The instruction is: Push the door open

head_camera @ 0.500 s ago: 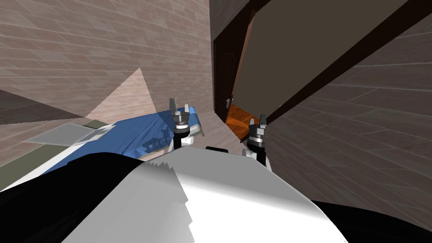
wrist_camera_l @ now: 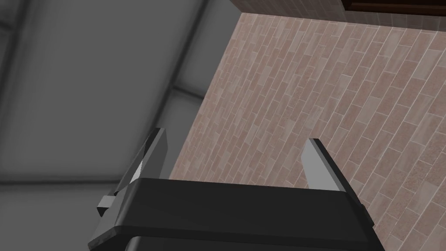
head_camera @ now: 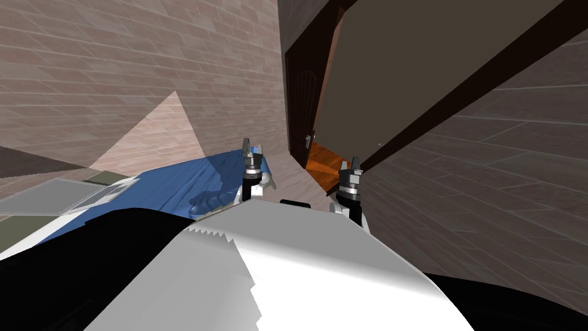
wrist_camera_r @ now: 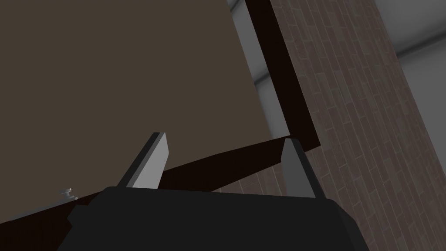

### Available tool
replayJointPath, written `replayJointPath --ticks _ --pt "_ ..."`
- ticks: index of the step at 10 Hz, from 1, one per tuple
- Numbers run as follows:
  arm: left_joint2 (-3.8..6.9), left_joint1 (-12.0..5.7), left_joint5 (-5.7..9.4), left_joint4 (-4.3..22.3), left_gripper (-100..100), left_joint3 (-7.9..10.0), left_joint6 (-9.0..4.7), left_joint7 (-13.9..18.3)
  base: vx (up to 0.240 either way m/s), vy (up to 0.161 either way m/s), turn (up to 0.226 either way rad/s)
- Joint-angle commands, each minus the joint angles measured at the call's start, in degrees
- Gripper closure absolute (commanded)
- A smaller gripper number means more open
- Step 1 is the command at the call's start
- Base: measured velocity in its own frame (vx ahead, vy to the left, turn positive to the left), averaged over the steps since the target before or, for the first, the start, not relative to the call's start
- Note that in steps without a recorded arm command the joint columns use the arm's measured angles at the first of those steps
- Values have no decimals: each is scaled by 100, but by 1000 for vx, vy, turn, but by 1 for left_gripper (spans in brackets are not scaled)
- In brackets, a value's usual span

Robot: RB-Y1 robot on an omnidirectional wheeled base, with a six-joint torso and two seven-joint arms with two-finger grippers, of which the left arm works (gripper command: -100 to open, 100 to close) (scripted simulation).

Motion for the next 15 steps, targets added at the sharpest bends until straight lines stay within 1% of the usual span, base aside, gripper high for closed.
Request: replayJointPath --ticks 1,4,10,15 --pt "44 -106 -15 198 -100 -4 -3 12 141 0 -92" --pt "104 -271 -33 493 -100 -1 -13 31 104 3 -50" --pt "223 -683 -77 1232 -100 7 -36 76 87 9 -69" --pt "309 -1084 -121 1949 -100 14 -59 121 102 14 -81"
